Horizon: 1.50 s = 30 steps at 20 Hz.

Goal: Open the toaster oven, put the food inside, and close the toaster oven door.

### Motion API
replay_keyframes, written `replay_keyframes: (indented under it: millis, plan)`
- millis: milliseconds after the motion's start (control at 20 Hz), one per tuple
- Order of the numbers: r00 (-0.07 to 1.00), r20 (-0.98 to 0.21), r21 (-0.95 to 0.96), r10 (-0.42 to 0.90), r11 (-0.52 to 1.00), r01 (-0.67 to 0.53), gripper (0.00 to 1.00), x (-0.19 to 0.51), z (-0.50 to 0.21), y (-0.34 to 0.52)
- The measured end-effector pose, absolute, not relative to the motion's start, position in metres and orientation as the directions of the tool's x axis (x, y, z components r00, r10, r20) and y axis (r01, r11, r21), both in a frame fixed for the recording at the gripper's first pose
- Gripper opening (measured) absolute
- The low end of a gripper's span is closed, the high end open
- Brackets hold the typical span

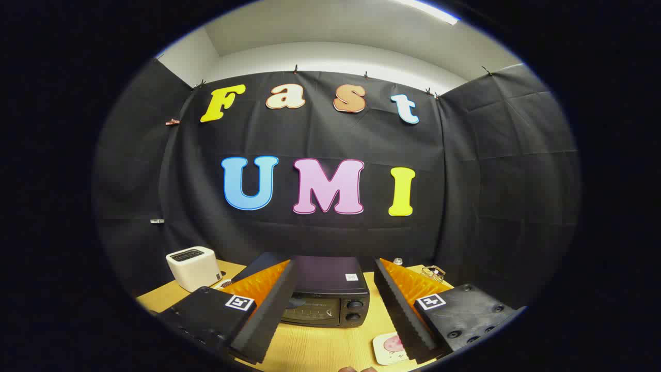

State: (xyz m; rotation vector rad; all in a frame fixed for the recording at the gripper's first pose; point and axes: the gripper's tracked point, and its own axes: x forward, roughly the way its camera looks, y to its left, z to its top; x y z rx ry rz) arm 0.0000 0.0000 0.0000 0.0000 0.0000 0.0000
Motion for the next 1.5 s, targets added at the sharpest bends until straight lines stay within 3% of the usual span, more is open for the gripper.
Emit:
replay_keyframes:
  millis: [650,1500]
  plan:
    - [0.999,-0.033,-0.012,0.033,0.999,-0.034,0.98,0.008,-0.017,0.024]
    - [0.981,-0.188,0.018,0.058,0.998,-0.055,0.98,0.047,-0.060,0.059]
